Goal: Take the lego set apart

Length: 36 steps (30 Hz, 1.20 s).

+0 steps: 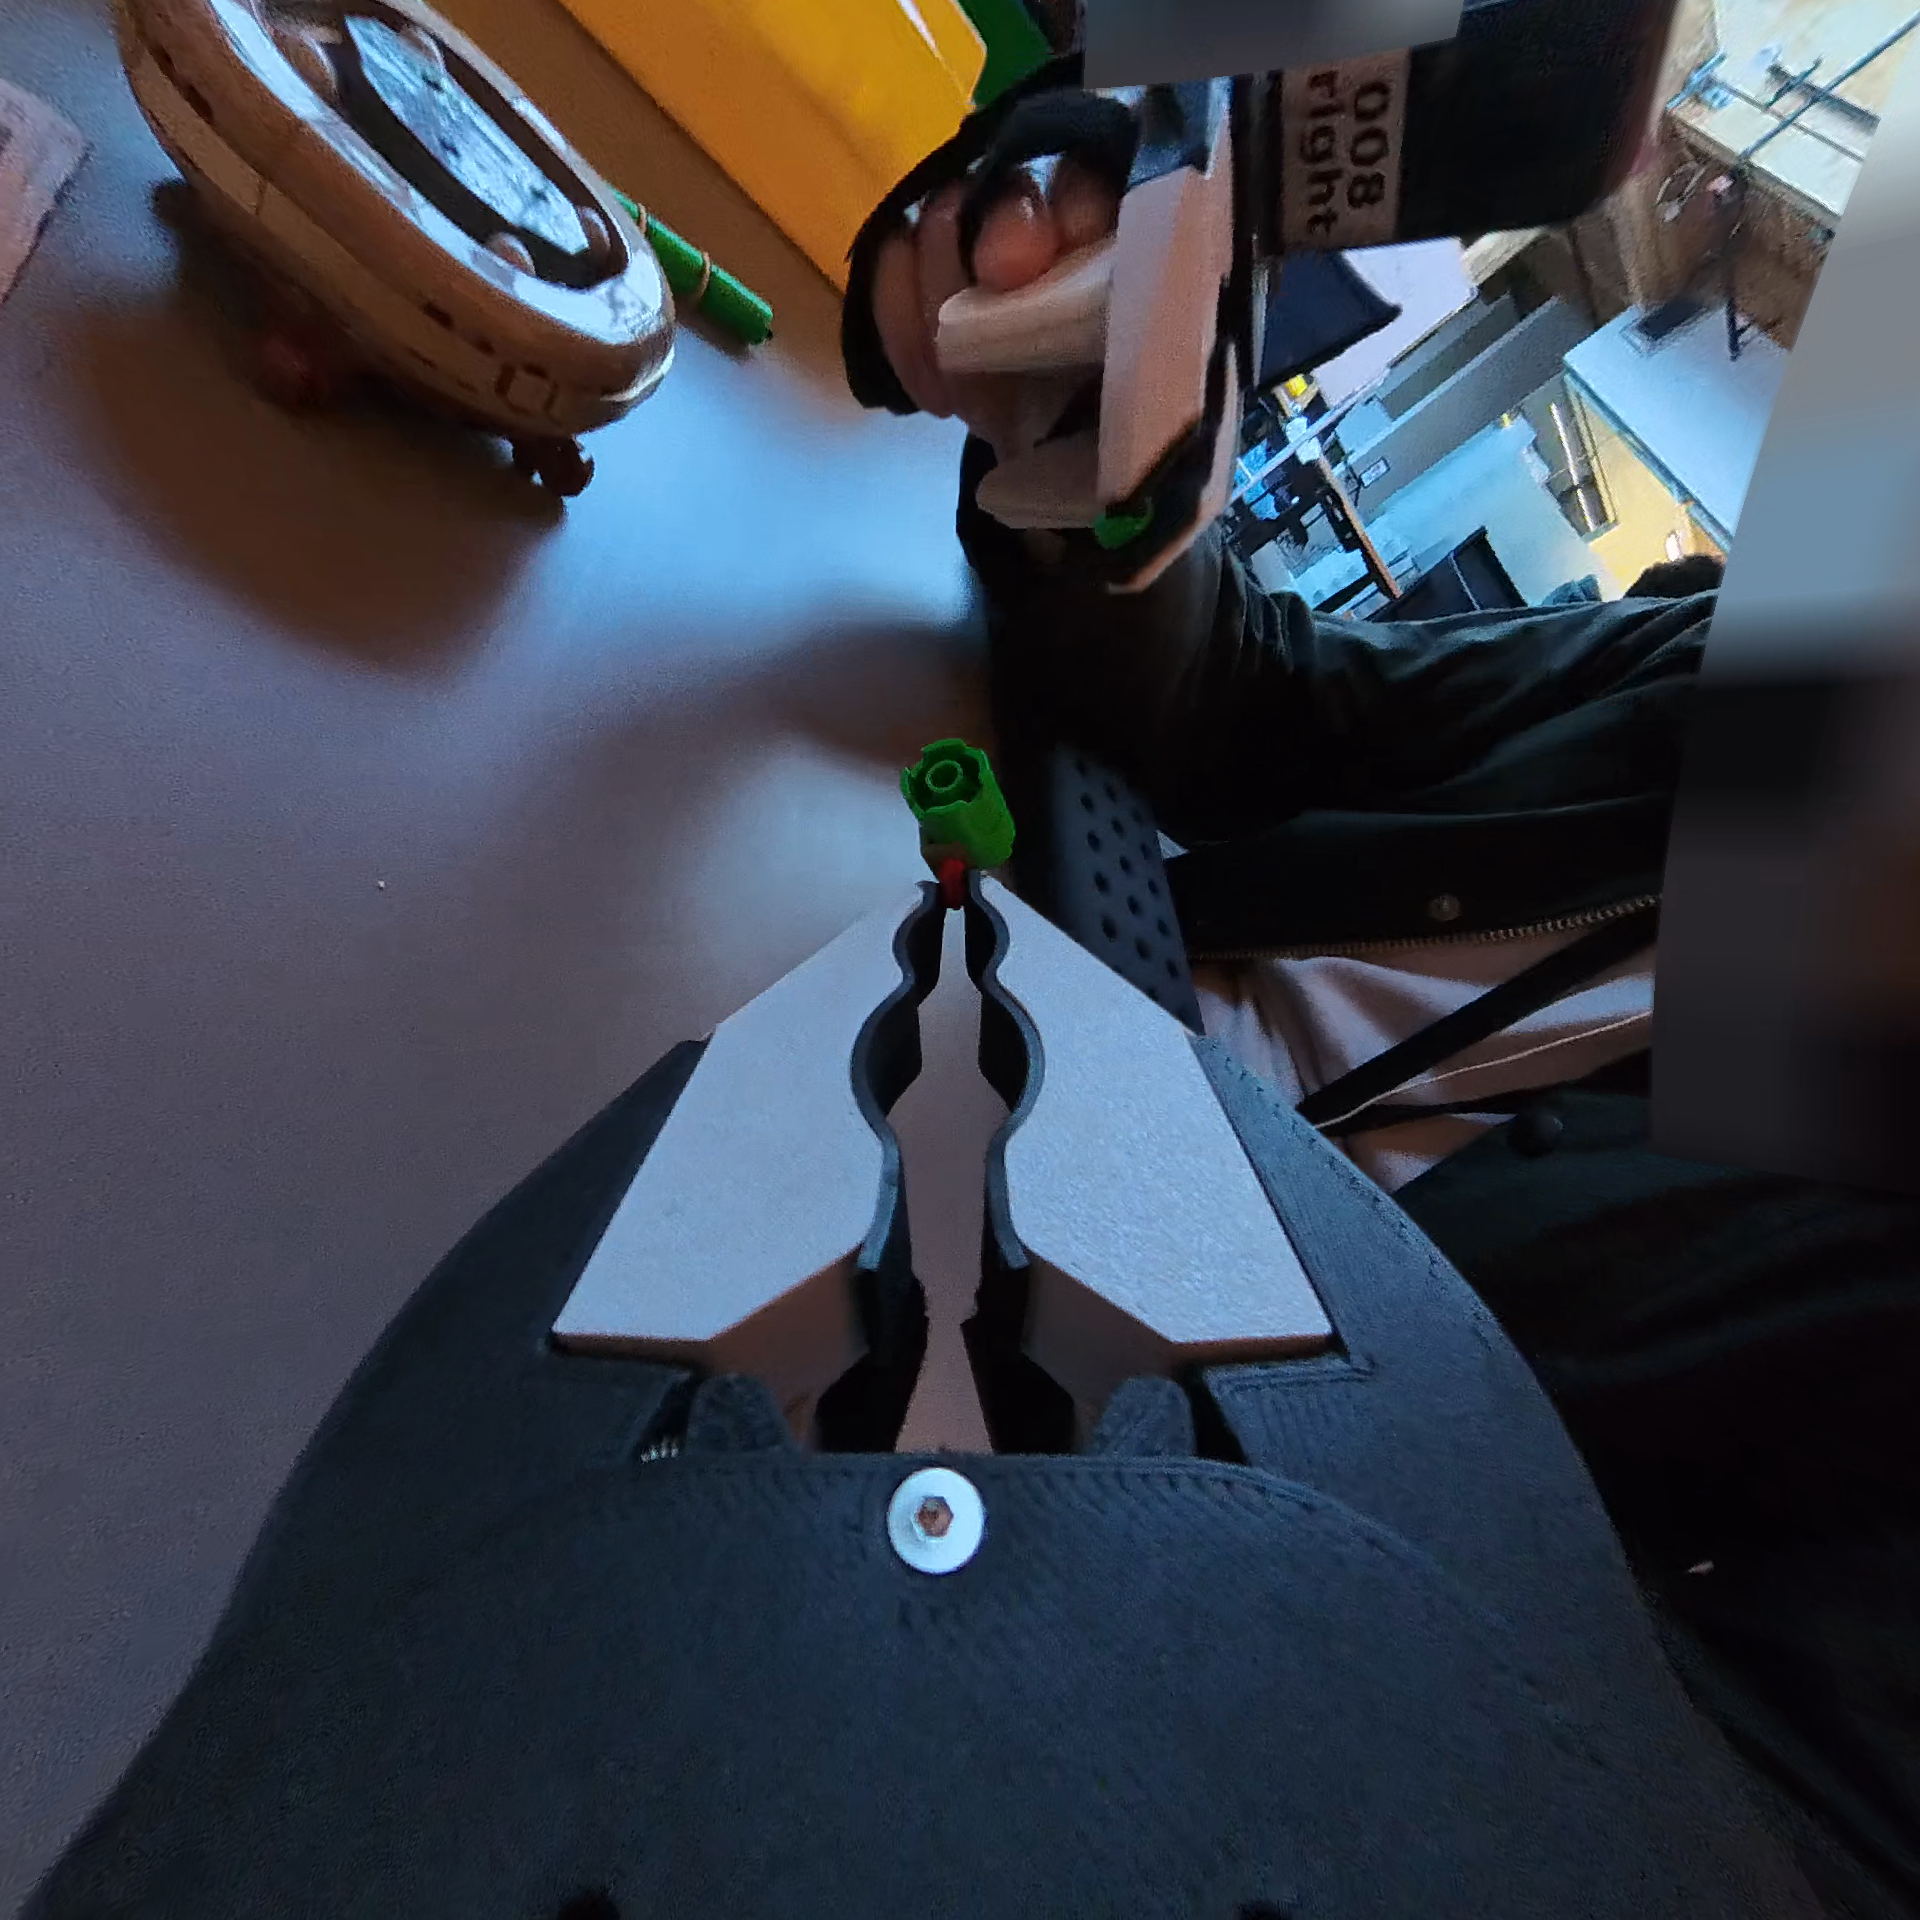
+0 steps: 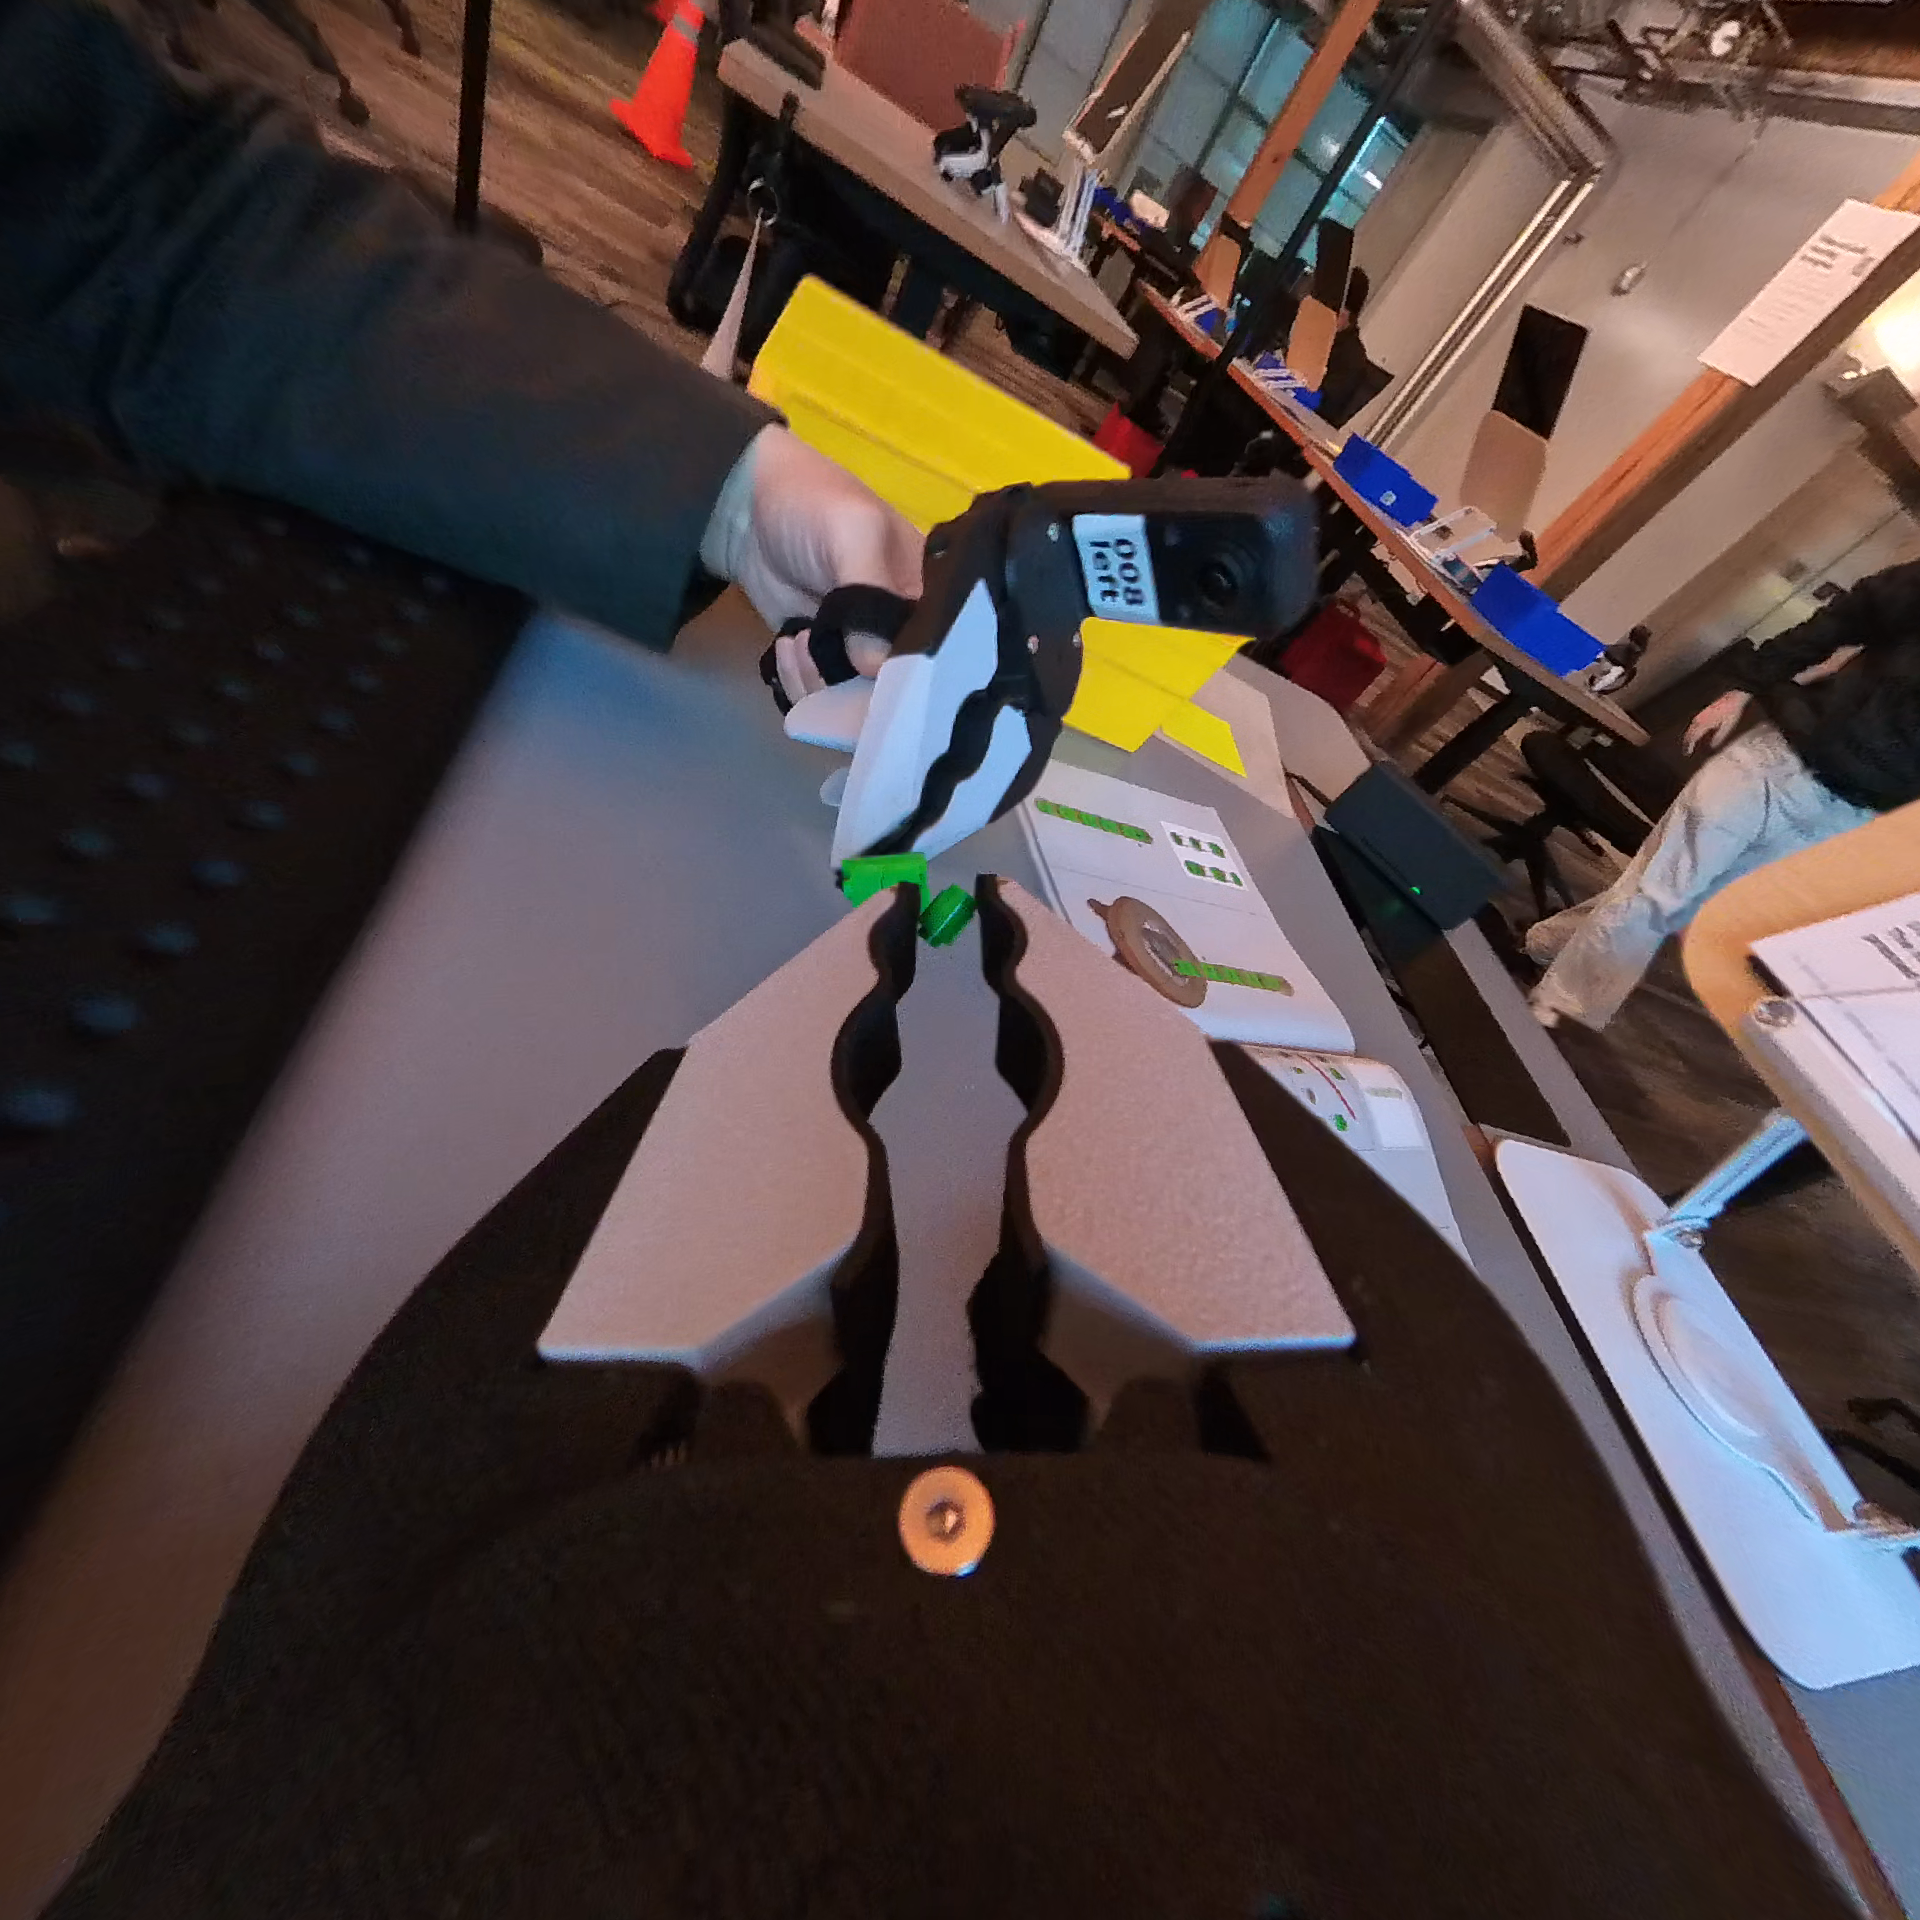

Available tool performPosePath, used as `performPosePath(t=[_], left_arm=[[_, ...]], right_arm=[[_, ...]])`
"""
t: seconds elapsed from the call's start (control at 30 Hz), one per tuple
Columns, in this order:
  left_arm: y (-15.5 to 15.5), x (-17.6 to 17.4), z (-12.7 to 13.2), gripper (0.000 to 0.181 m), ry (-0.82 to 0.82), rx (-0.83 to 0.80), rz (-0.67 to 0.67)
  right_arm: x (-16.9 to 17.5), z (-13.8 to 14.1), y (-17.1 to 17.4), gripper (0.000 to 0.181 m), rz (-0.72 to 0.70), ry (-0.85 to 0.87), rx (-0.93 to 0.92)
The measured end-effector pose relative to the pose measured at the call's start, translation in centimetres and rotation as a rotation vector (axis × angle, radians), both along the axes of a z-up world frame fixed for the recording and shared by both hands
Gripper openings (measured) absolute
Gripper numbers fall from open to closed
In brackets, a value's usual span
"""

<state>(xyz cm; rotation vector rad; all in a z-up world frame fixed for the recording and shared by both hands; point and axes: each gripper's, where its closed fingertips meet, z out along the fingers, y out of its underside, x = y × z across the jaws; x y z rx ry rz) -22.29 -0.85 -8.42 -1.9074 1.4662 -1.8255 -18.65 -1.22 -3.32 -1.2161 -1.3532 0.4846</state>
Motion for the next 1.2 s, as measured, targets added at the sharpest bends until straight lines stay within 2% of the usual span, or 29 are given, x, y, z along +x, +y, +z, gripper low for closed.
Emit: performPosePath(t=[0.1, 0.17, 0.27, 0.4, 0.63, 0.77, 1.07, 1.2], left_arm=[[-0.8, 0.8, -0.1, 0.002, 0.007, -0.041, -0.017], [-1.3, 1.1, -0.4, 0.002, 0.024, -0.058, -0.033], [-1.8, 1.3, -1.1, 0.002, 0.053, -0.048, -0.05], [-1.0, 1.0, -1.0, 0.002, 0.055, -0.059, -0.02], [1.2, 0.4, -1.2, 0.002, 0.069, -0.109, 0.084], [1.3, 0.4, -1.4, 0.002, 0.08, -0.09, 0.094], [1.9, 0.2, -2.3, 0.002, 0.134, -0.033, 0.124], [3.5, -0.2, -1.6, 0.002, 0.116, 0.026, 0.205]], right_arm=[[-1.1, -2.1, 0.1, 0.034, -0.008, -0.083, 0.005], [-2.2, -3.6, -0.1, 0.04, 0.004, -0.138, -0.022], [-3.2, -4.8, -0.4, 0.037, 0.025, -0.181, -0.028], [-2.1, -5.1, 0.4, 0.035, -0.01, -0.193, -0.054], [4.7, -3.1, 5.3, 0.029, -0.329, -0.122, -0.122], [6.0, -1.1, 6.2, 0.026, -0.408, -0.003, -0.17], [5.8, -3.5, 6.8, 0.025, -0.46, -0.087, -0.252], [4.2, -4.4, 6.7, 0.022, -0.463, -0.048, -0.378]])
